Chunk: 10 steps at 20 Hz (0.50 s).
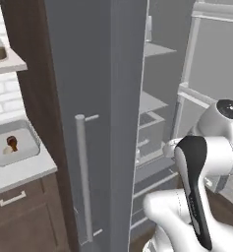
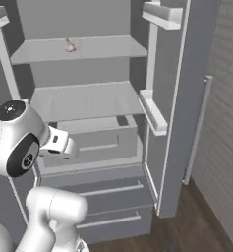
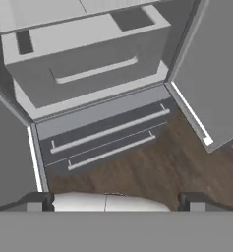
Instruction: Place one garlic and one chicken drumstick in each tupperware on the nearby counter, to pack two identical lunches.
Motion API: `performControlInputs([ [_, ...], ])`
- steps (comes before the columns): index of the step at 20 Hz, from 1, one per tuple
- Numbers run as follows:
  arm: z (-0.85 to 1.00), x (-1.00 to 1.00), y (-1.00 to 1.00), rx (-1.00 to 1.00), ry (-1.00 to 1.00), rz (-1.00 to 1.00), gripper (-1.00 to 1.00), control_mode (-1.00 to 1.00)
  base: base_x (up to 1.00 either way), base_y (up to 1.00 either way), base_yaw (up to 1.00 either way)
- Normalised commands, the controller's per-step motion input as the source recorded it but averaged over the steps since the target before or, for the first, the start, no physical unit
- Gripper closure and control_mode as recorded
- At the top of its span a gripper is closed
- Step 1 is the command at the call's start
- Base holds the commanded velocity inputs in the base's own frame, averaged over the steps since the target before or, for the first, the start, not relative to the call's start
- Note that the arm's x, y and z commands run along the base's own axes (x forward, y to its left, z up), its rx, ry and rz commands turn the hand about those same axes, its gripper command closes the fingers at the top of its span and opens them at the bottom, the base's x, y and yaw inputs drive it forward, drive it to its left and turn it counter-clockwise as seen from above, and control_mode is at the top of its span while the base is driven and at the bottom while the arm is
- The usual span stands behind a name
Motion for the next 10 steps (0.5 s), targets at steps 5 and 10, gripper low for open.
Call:
performControlInputs([
  [5, 0.00, 0.00, 0.00, 0.00, 0.00, 0.00, -1.00, 1.00, 0.41, -0.71, 0.65],
  [10, 0.00, 0.00, 0.00, 0.00, 0.00, 0.00, -1.00, 1.00, 0.45, 0.00, 0.15],
])
